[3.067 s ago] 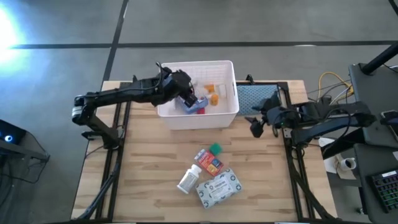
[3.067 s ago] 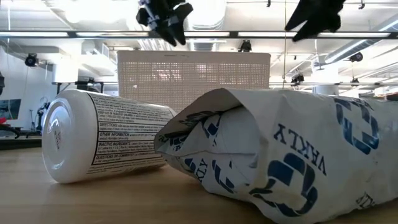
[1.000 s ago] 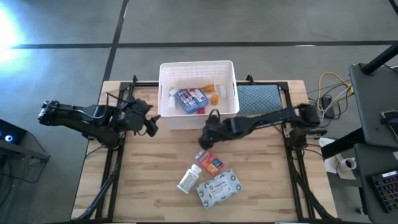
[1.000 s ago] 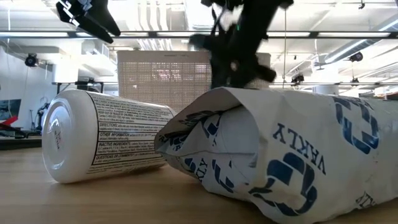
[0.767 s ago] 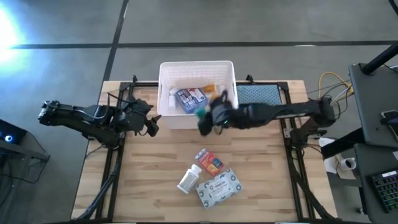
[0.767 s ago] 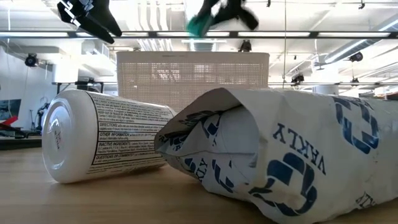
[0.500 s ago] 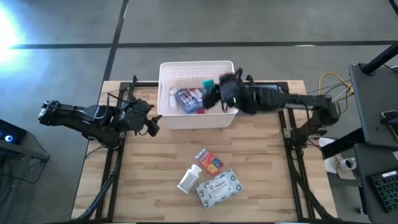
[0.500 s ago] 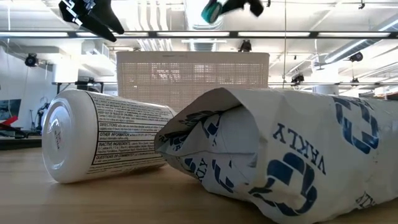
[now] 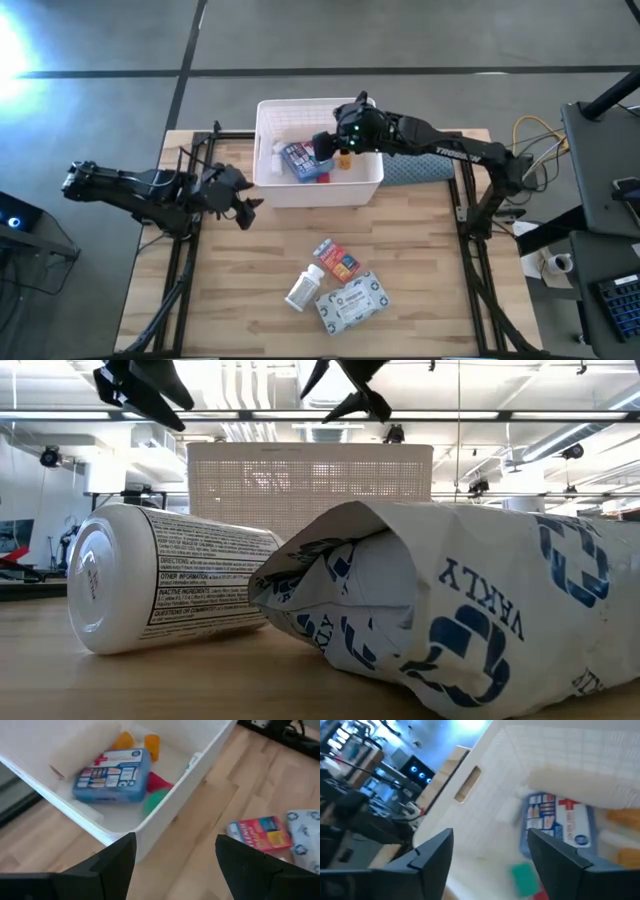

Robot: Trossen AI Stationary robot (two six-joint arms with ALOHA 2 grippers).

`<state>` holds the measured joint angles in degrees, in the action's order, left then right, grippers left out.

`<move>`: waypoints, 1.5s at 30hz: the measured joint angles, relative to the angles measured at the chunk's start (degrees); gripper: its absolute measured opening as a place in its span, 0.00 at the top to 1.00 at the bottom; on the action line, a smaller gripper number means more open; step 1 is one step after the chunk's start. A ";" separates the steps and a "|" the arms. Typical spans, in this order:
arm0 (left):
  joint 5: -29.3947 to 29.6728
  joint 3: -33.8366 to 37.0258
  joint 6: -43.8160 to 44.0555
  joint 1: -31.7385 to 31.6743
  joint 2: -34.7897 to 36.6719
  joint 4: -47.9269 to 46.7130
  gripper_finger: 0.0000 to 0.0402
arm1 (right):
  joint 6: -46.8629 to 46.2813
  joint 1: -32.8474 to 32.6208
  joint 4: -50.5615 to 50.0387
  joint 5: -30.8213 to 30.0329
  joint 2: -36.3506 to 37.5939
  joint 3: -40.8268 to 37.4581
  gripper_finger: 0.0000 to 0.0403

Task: Pick & place medical supplies in basket/bin
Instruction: Put the white and red medicine bottle into the white bin

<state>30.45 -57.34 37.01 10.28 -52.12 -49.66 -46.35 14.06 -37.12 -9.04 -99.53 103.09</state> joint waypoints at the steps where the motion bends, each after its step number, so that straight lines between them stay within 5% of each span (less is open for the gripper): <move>1: -0.01 0.00 1.12 0.44 0.00 -0.03 0.37 | -0.09 -0.02 0.03 0.11 0.19 0.22 0.38; 11: -0.40 -0.02 14.25 13.71 -3.88 -0.01 0.44 | 1.24 -5.32 -8.62 -5.15 1.73 2.73 0.38; 19: -0.60 -2.12 36.01 21.44 -14.70 -0.01 0.50 | 1.23 -12.03 -19.12 -5.88 1.79 2.86 0.34; 25: -4.00 -8.16 43.34 22.82 -24.09 0.16 0.47 | 3.38 -17.57 -27.87 -6.45 1.90 2.49 0.31; 34: -12.90 -17.01 45.19 22.16 -40.78 0.62 0.28 | -1.33 -27.02 -40.52 -22.16 1.97 1.56 0.28; 45: -17.31 -26.21 44.02 20.60 -55.12 0.78 0.24 | -4.46 -33.43 -44.19 -25.70 1.95 1.23 0.27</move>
<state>13.13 -83.55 81.03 30.88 -107.24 -48.88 -50.80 -19.36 -81.31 -34.74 -97.58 104.32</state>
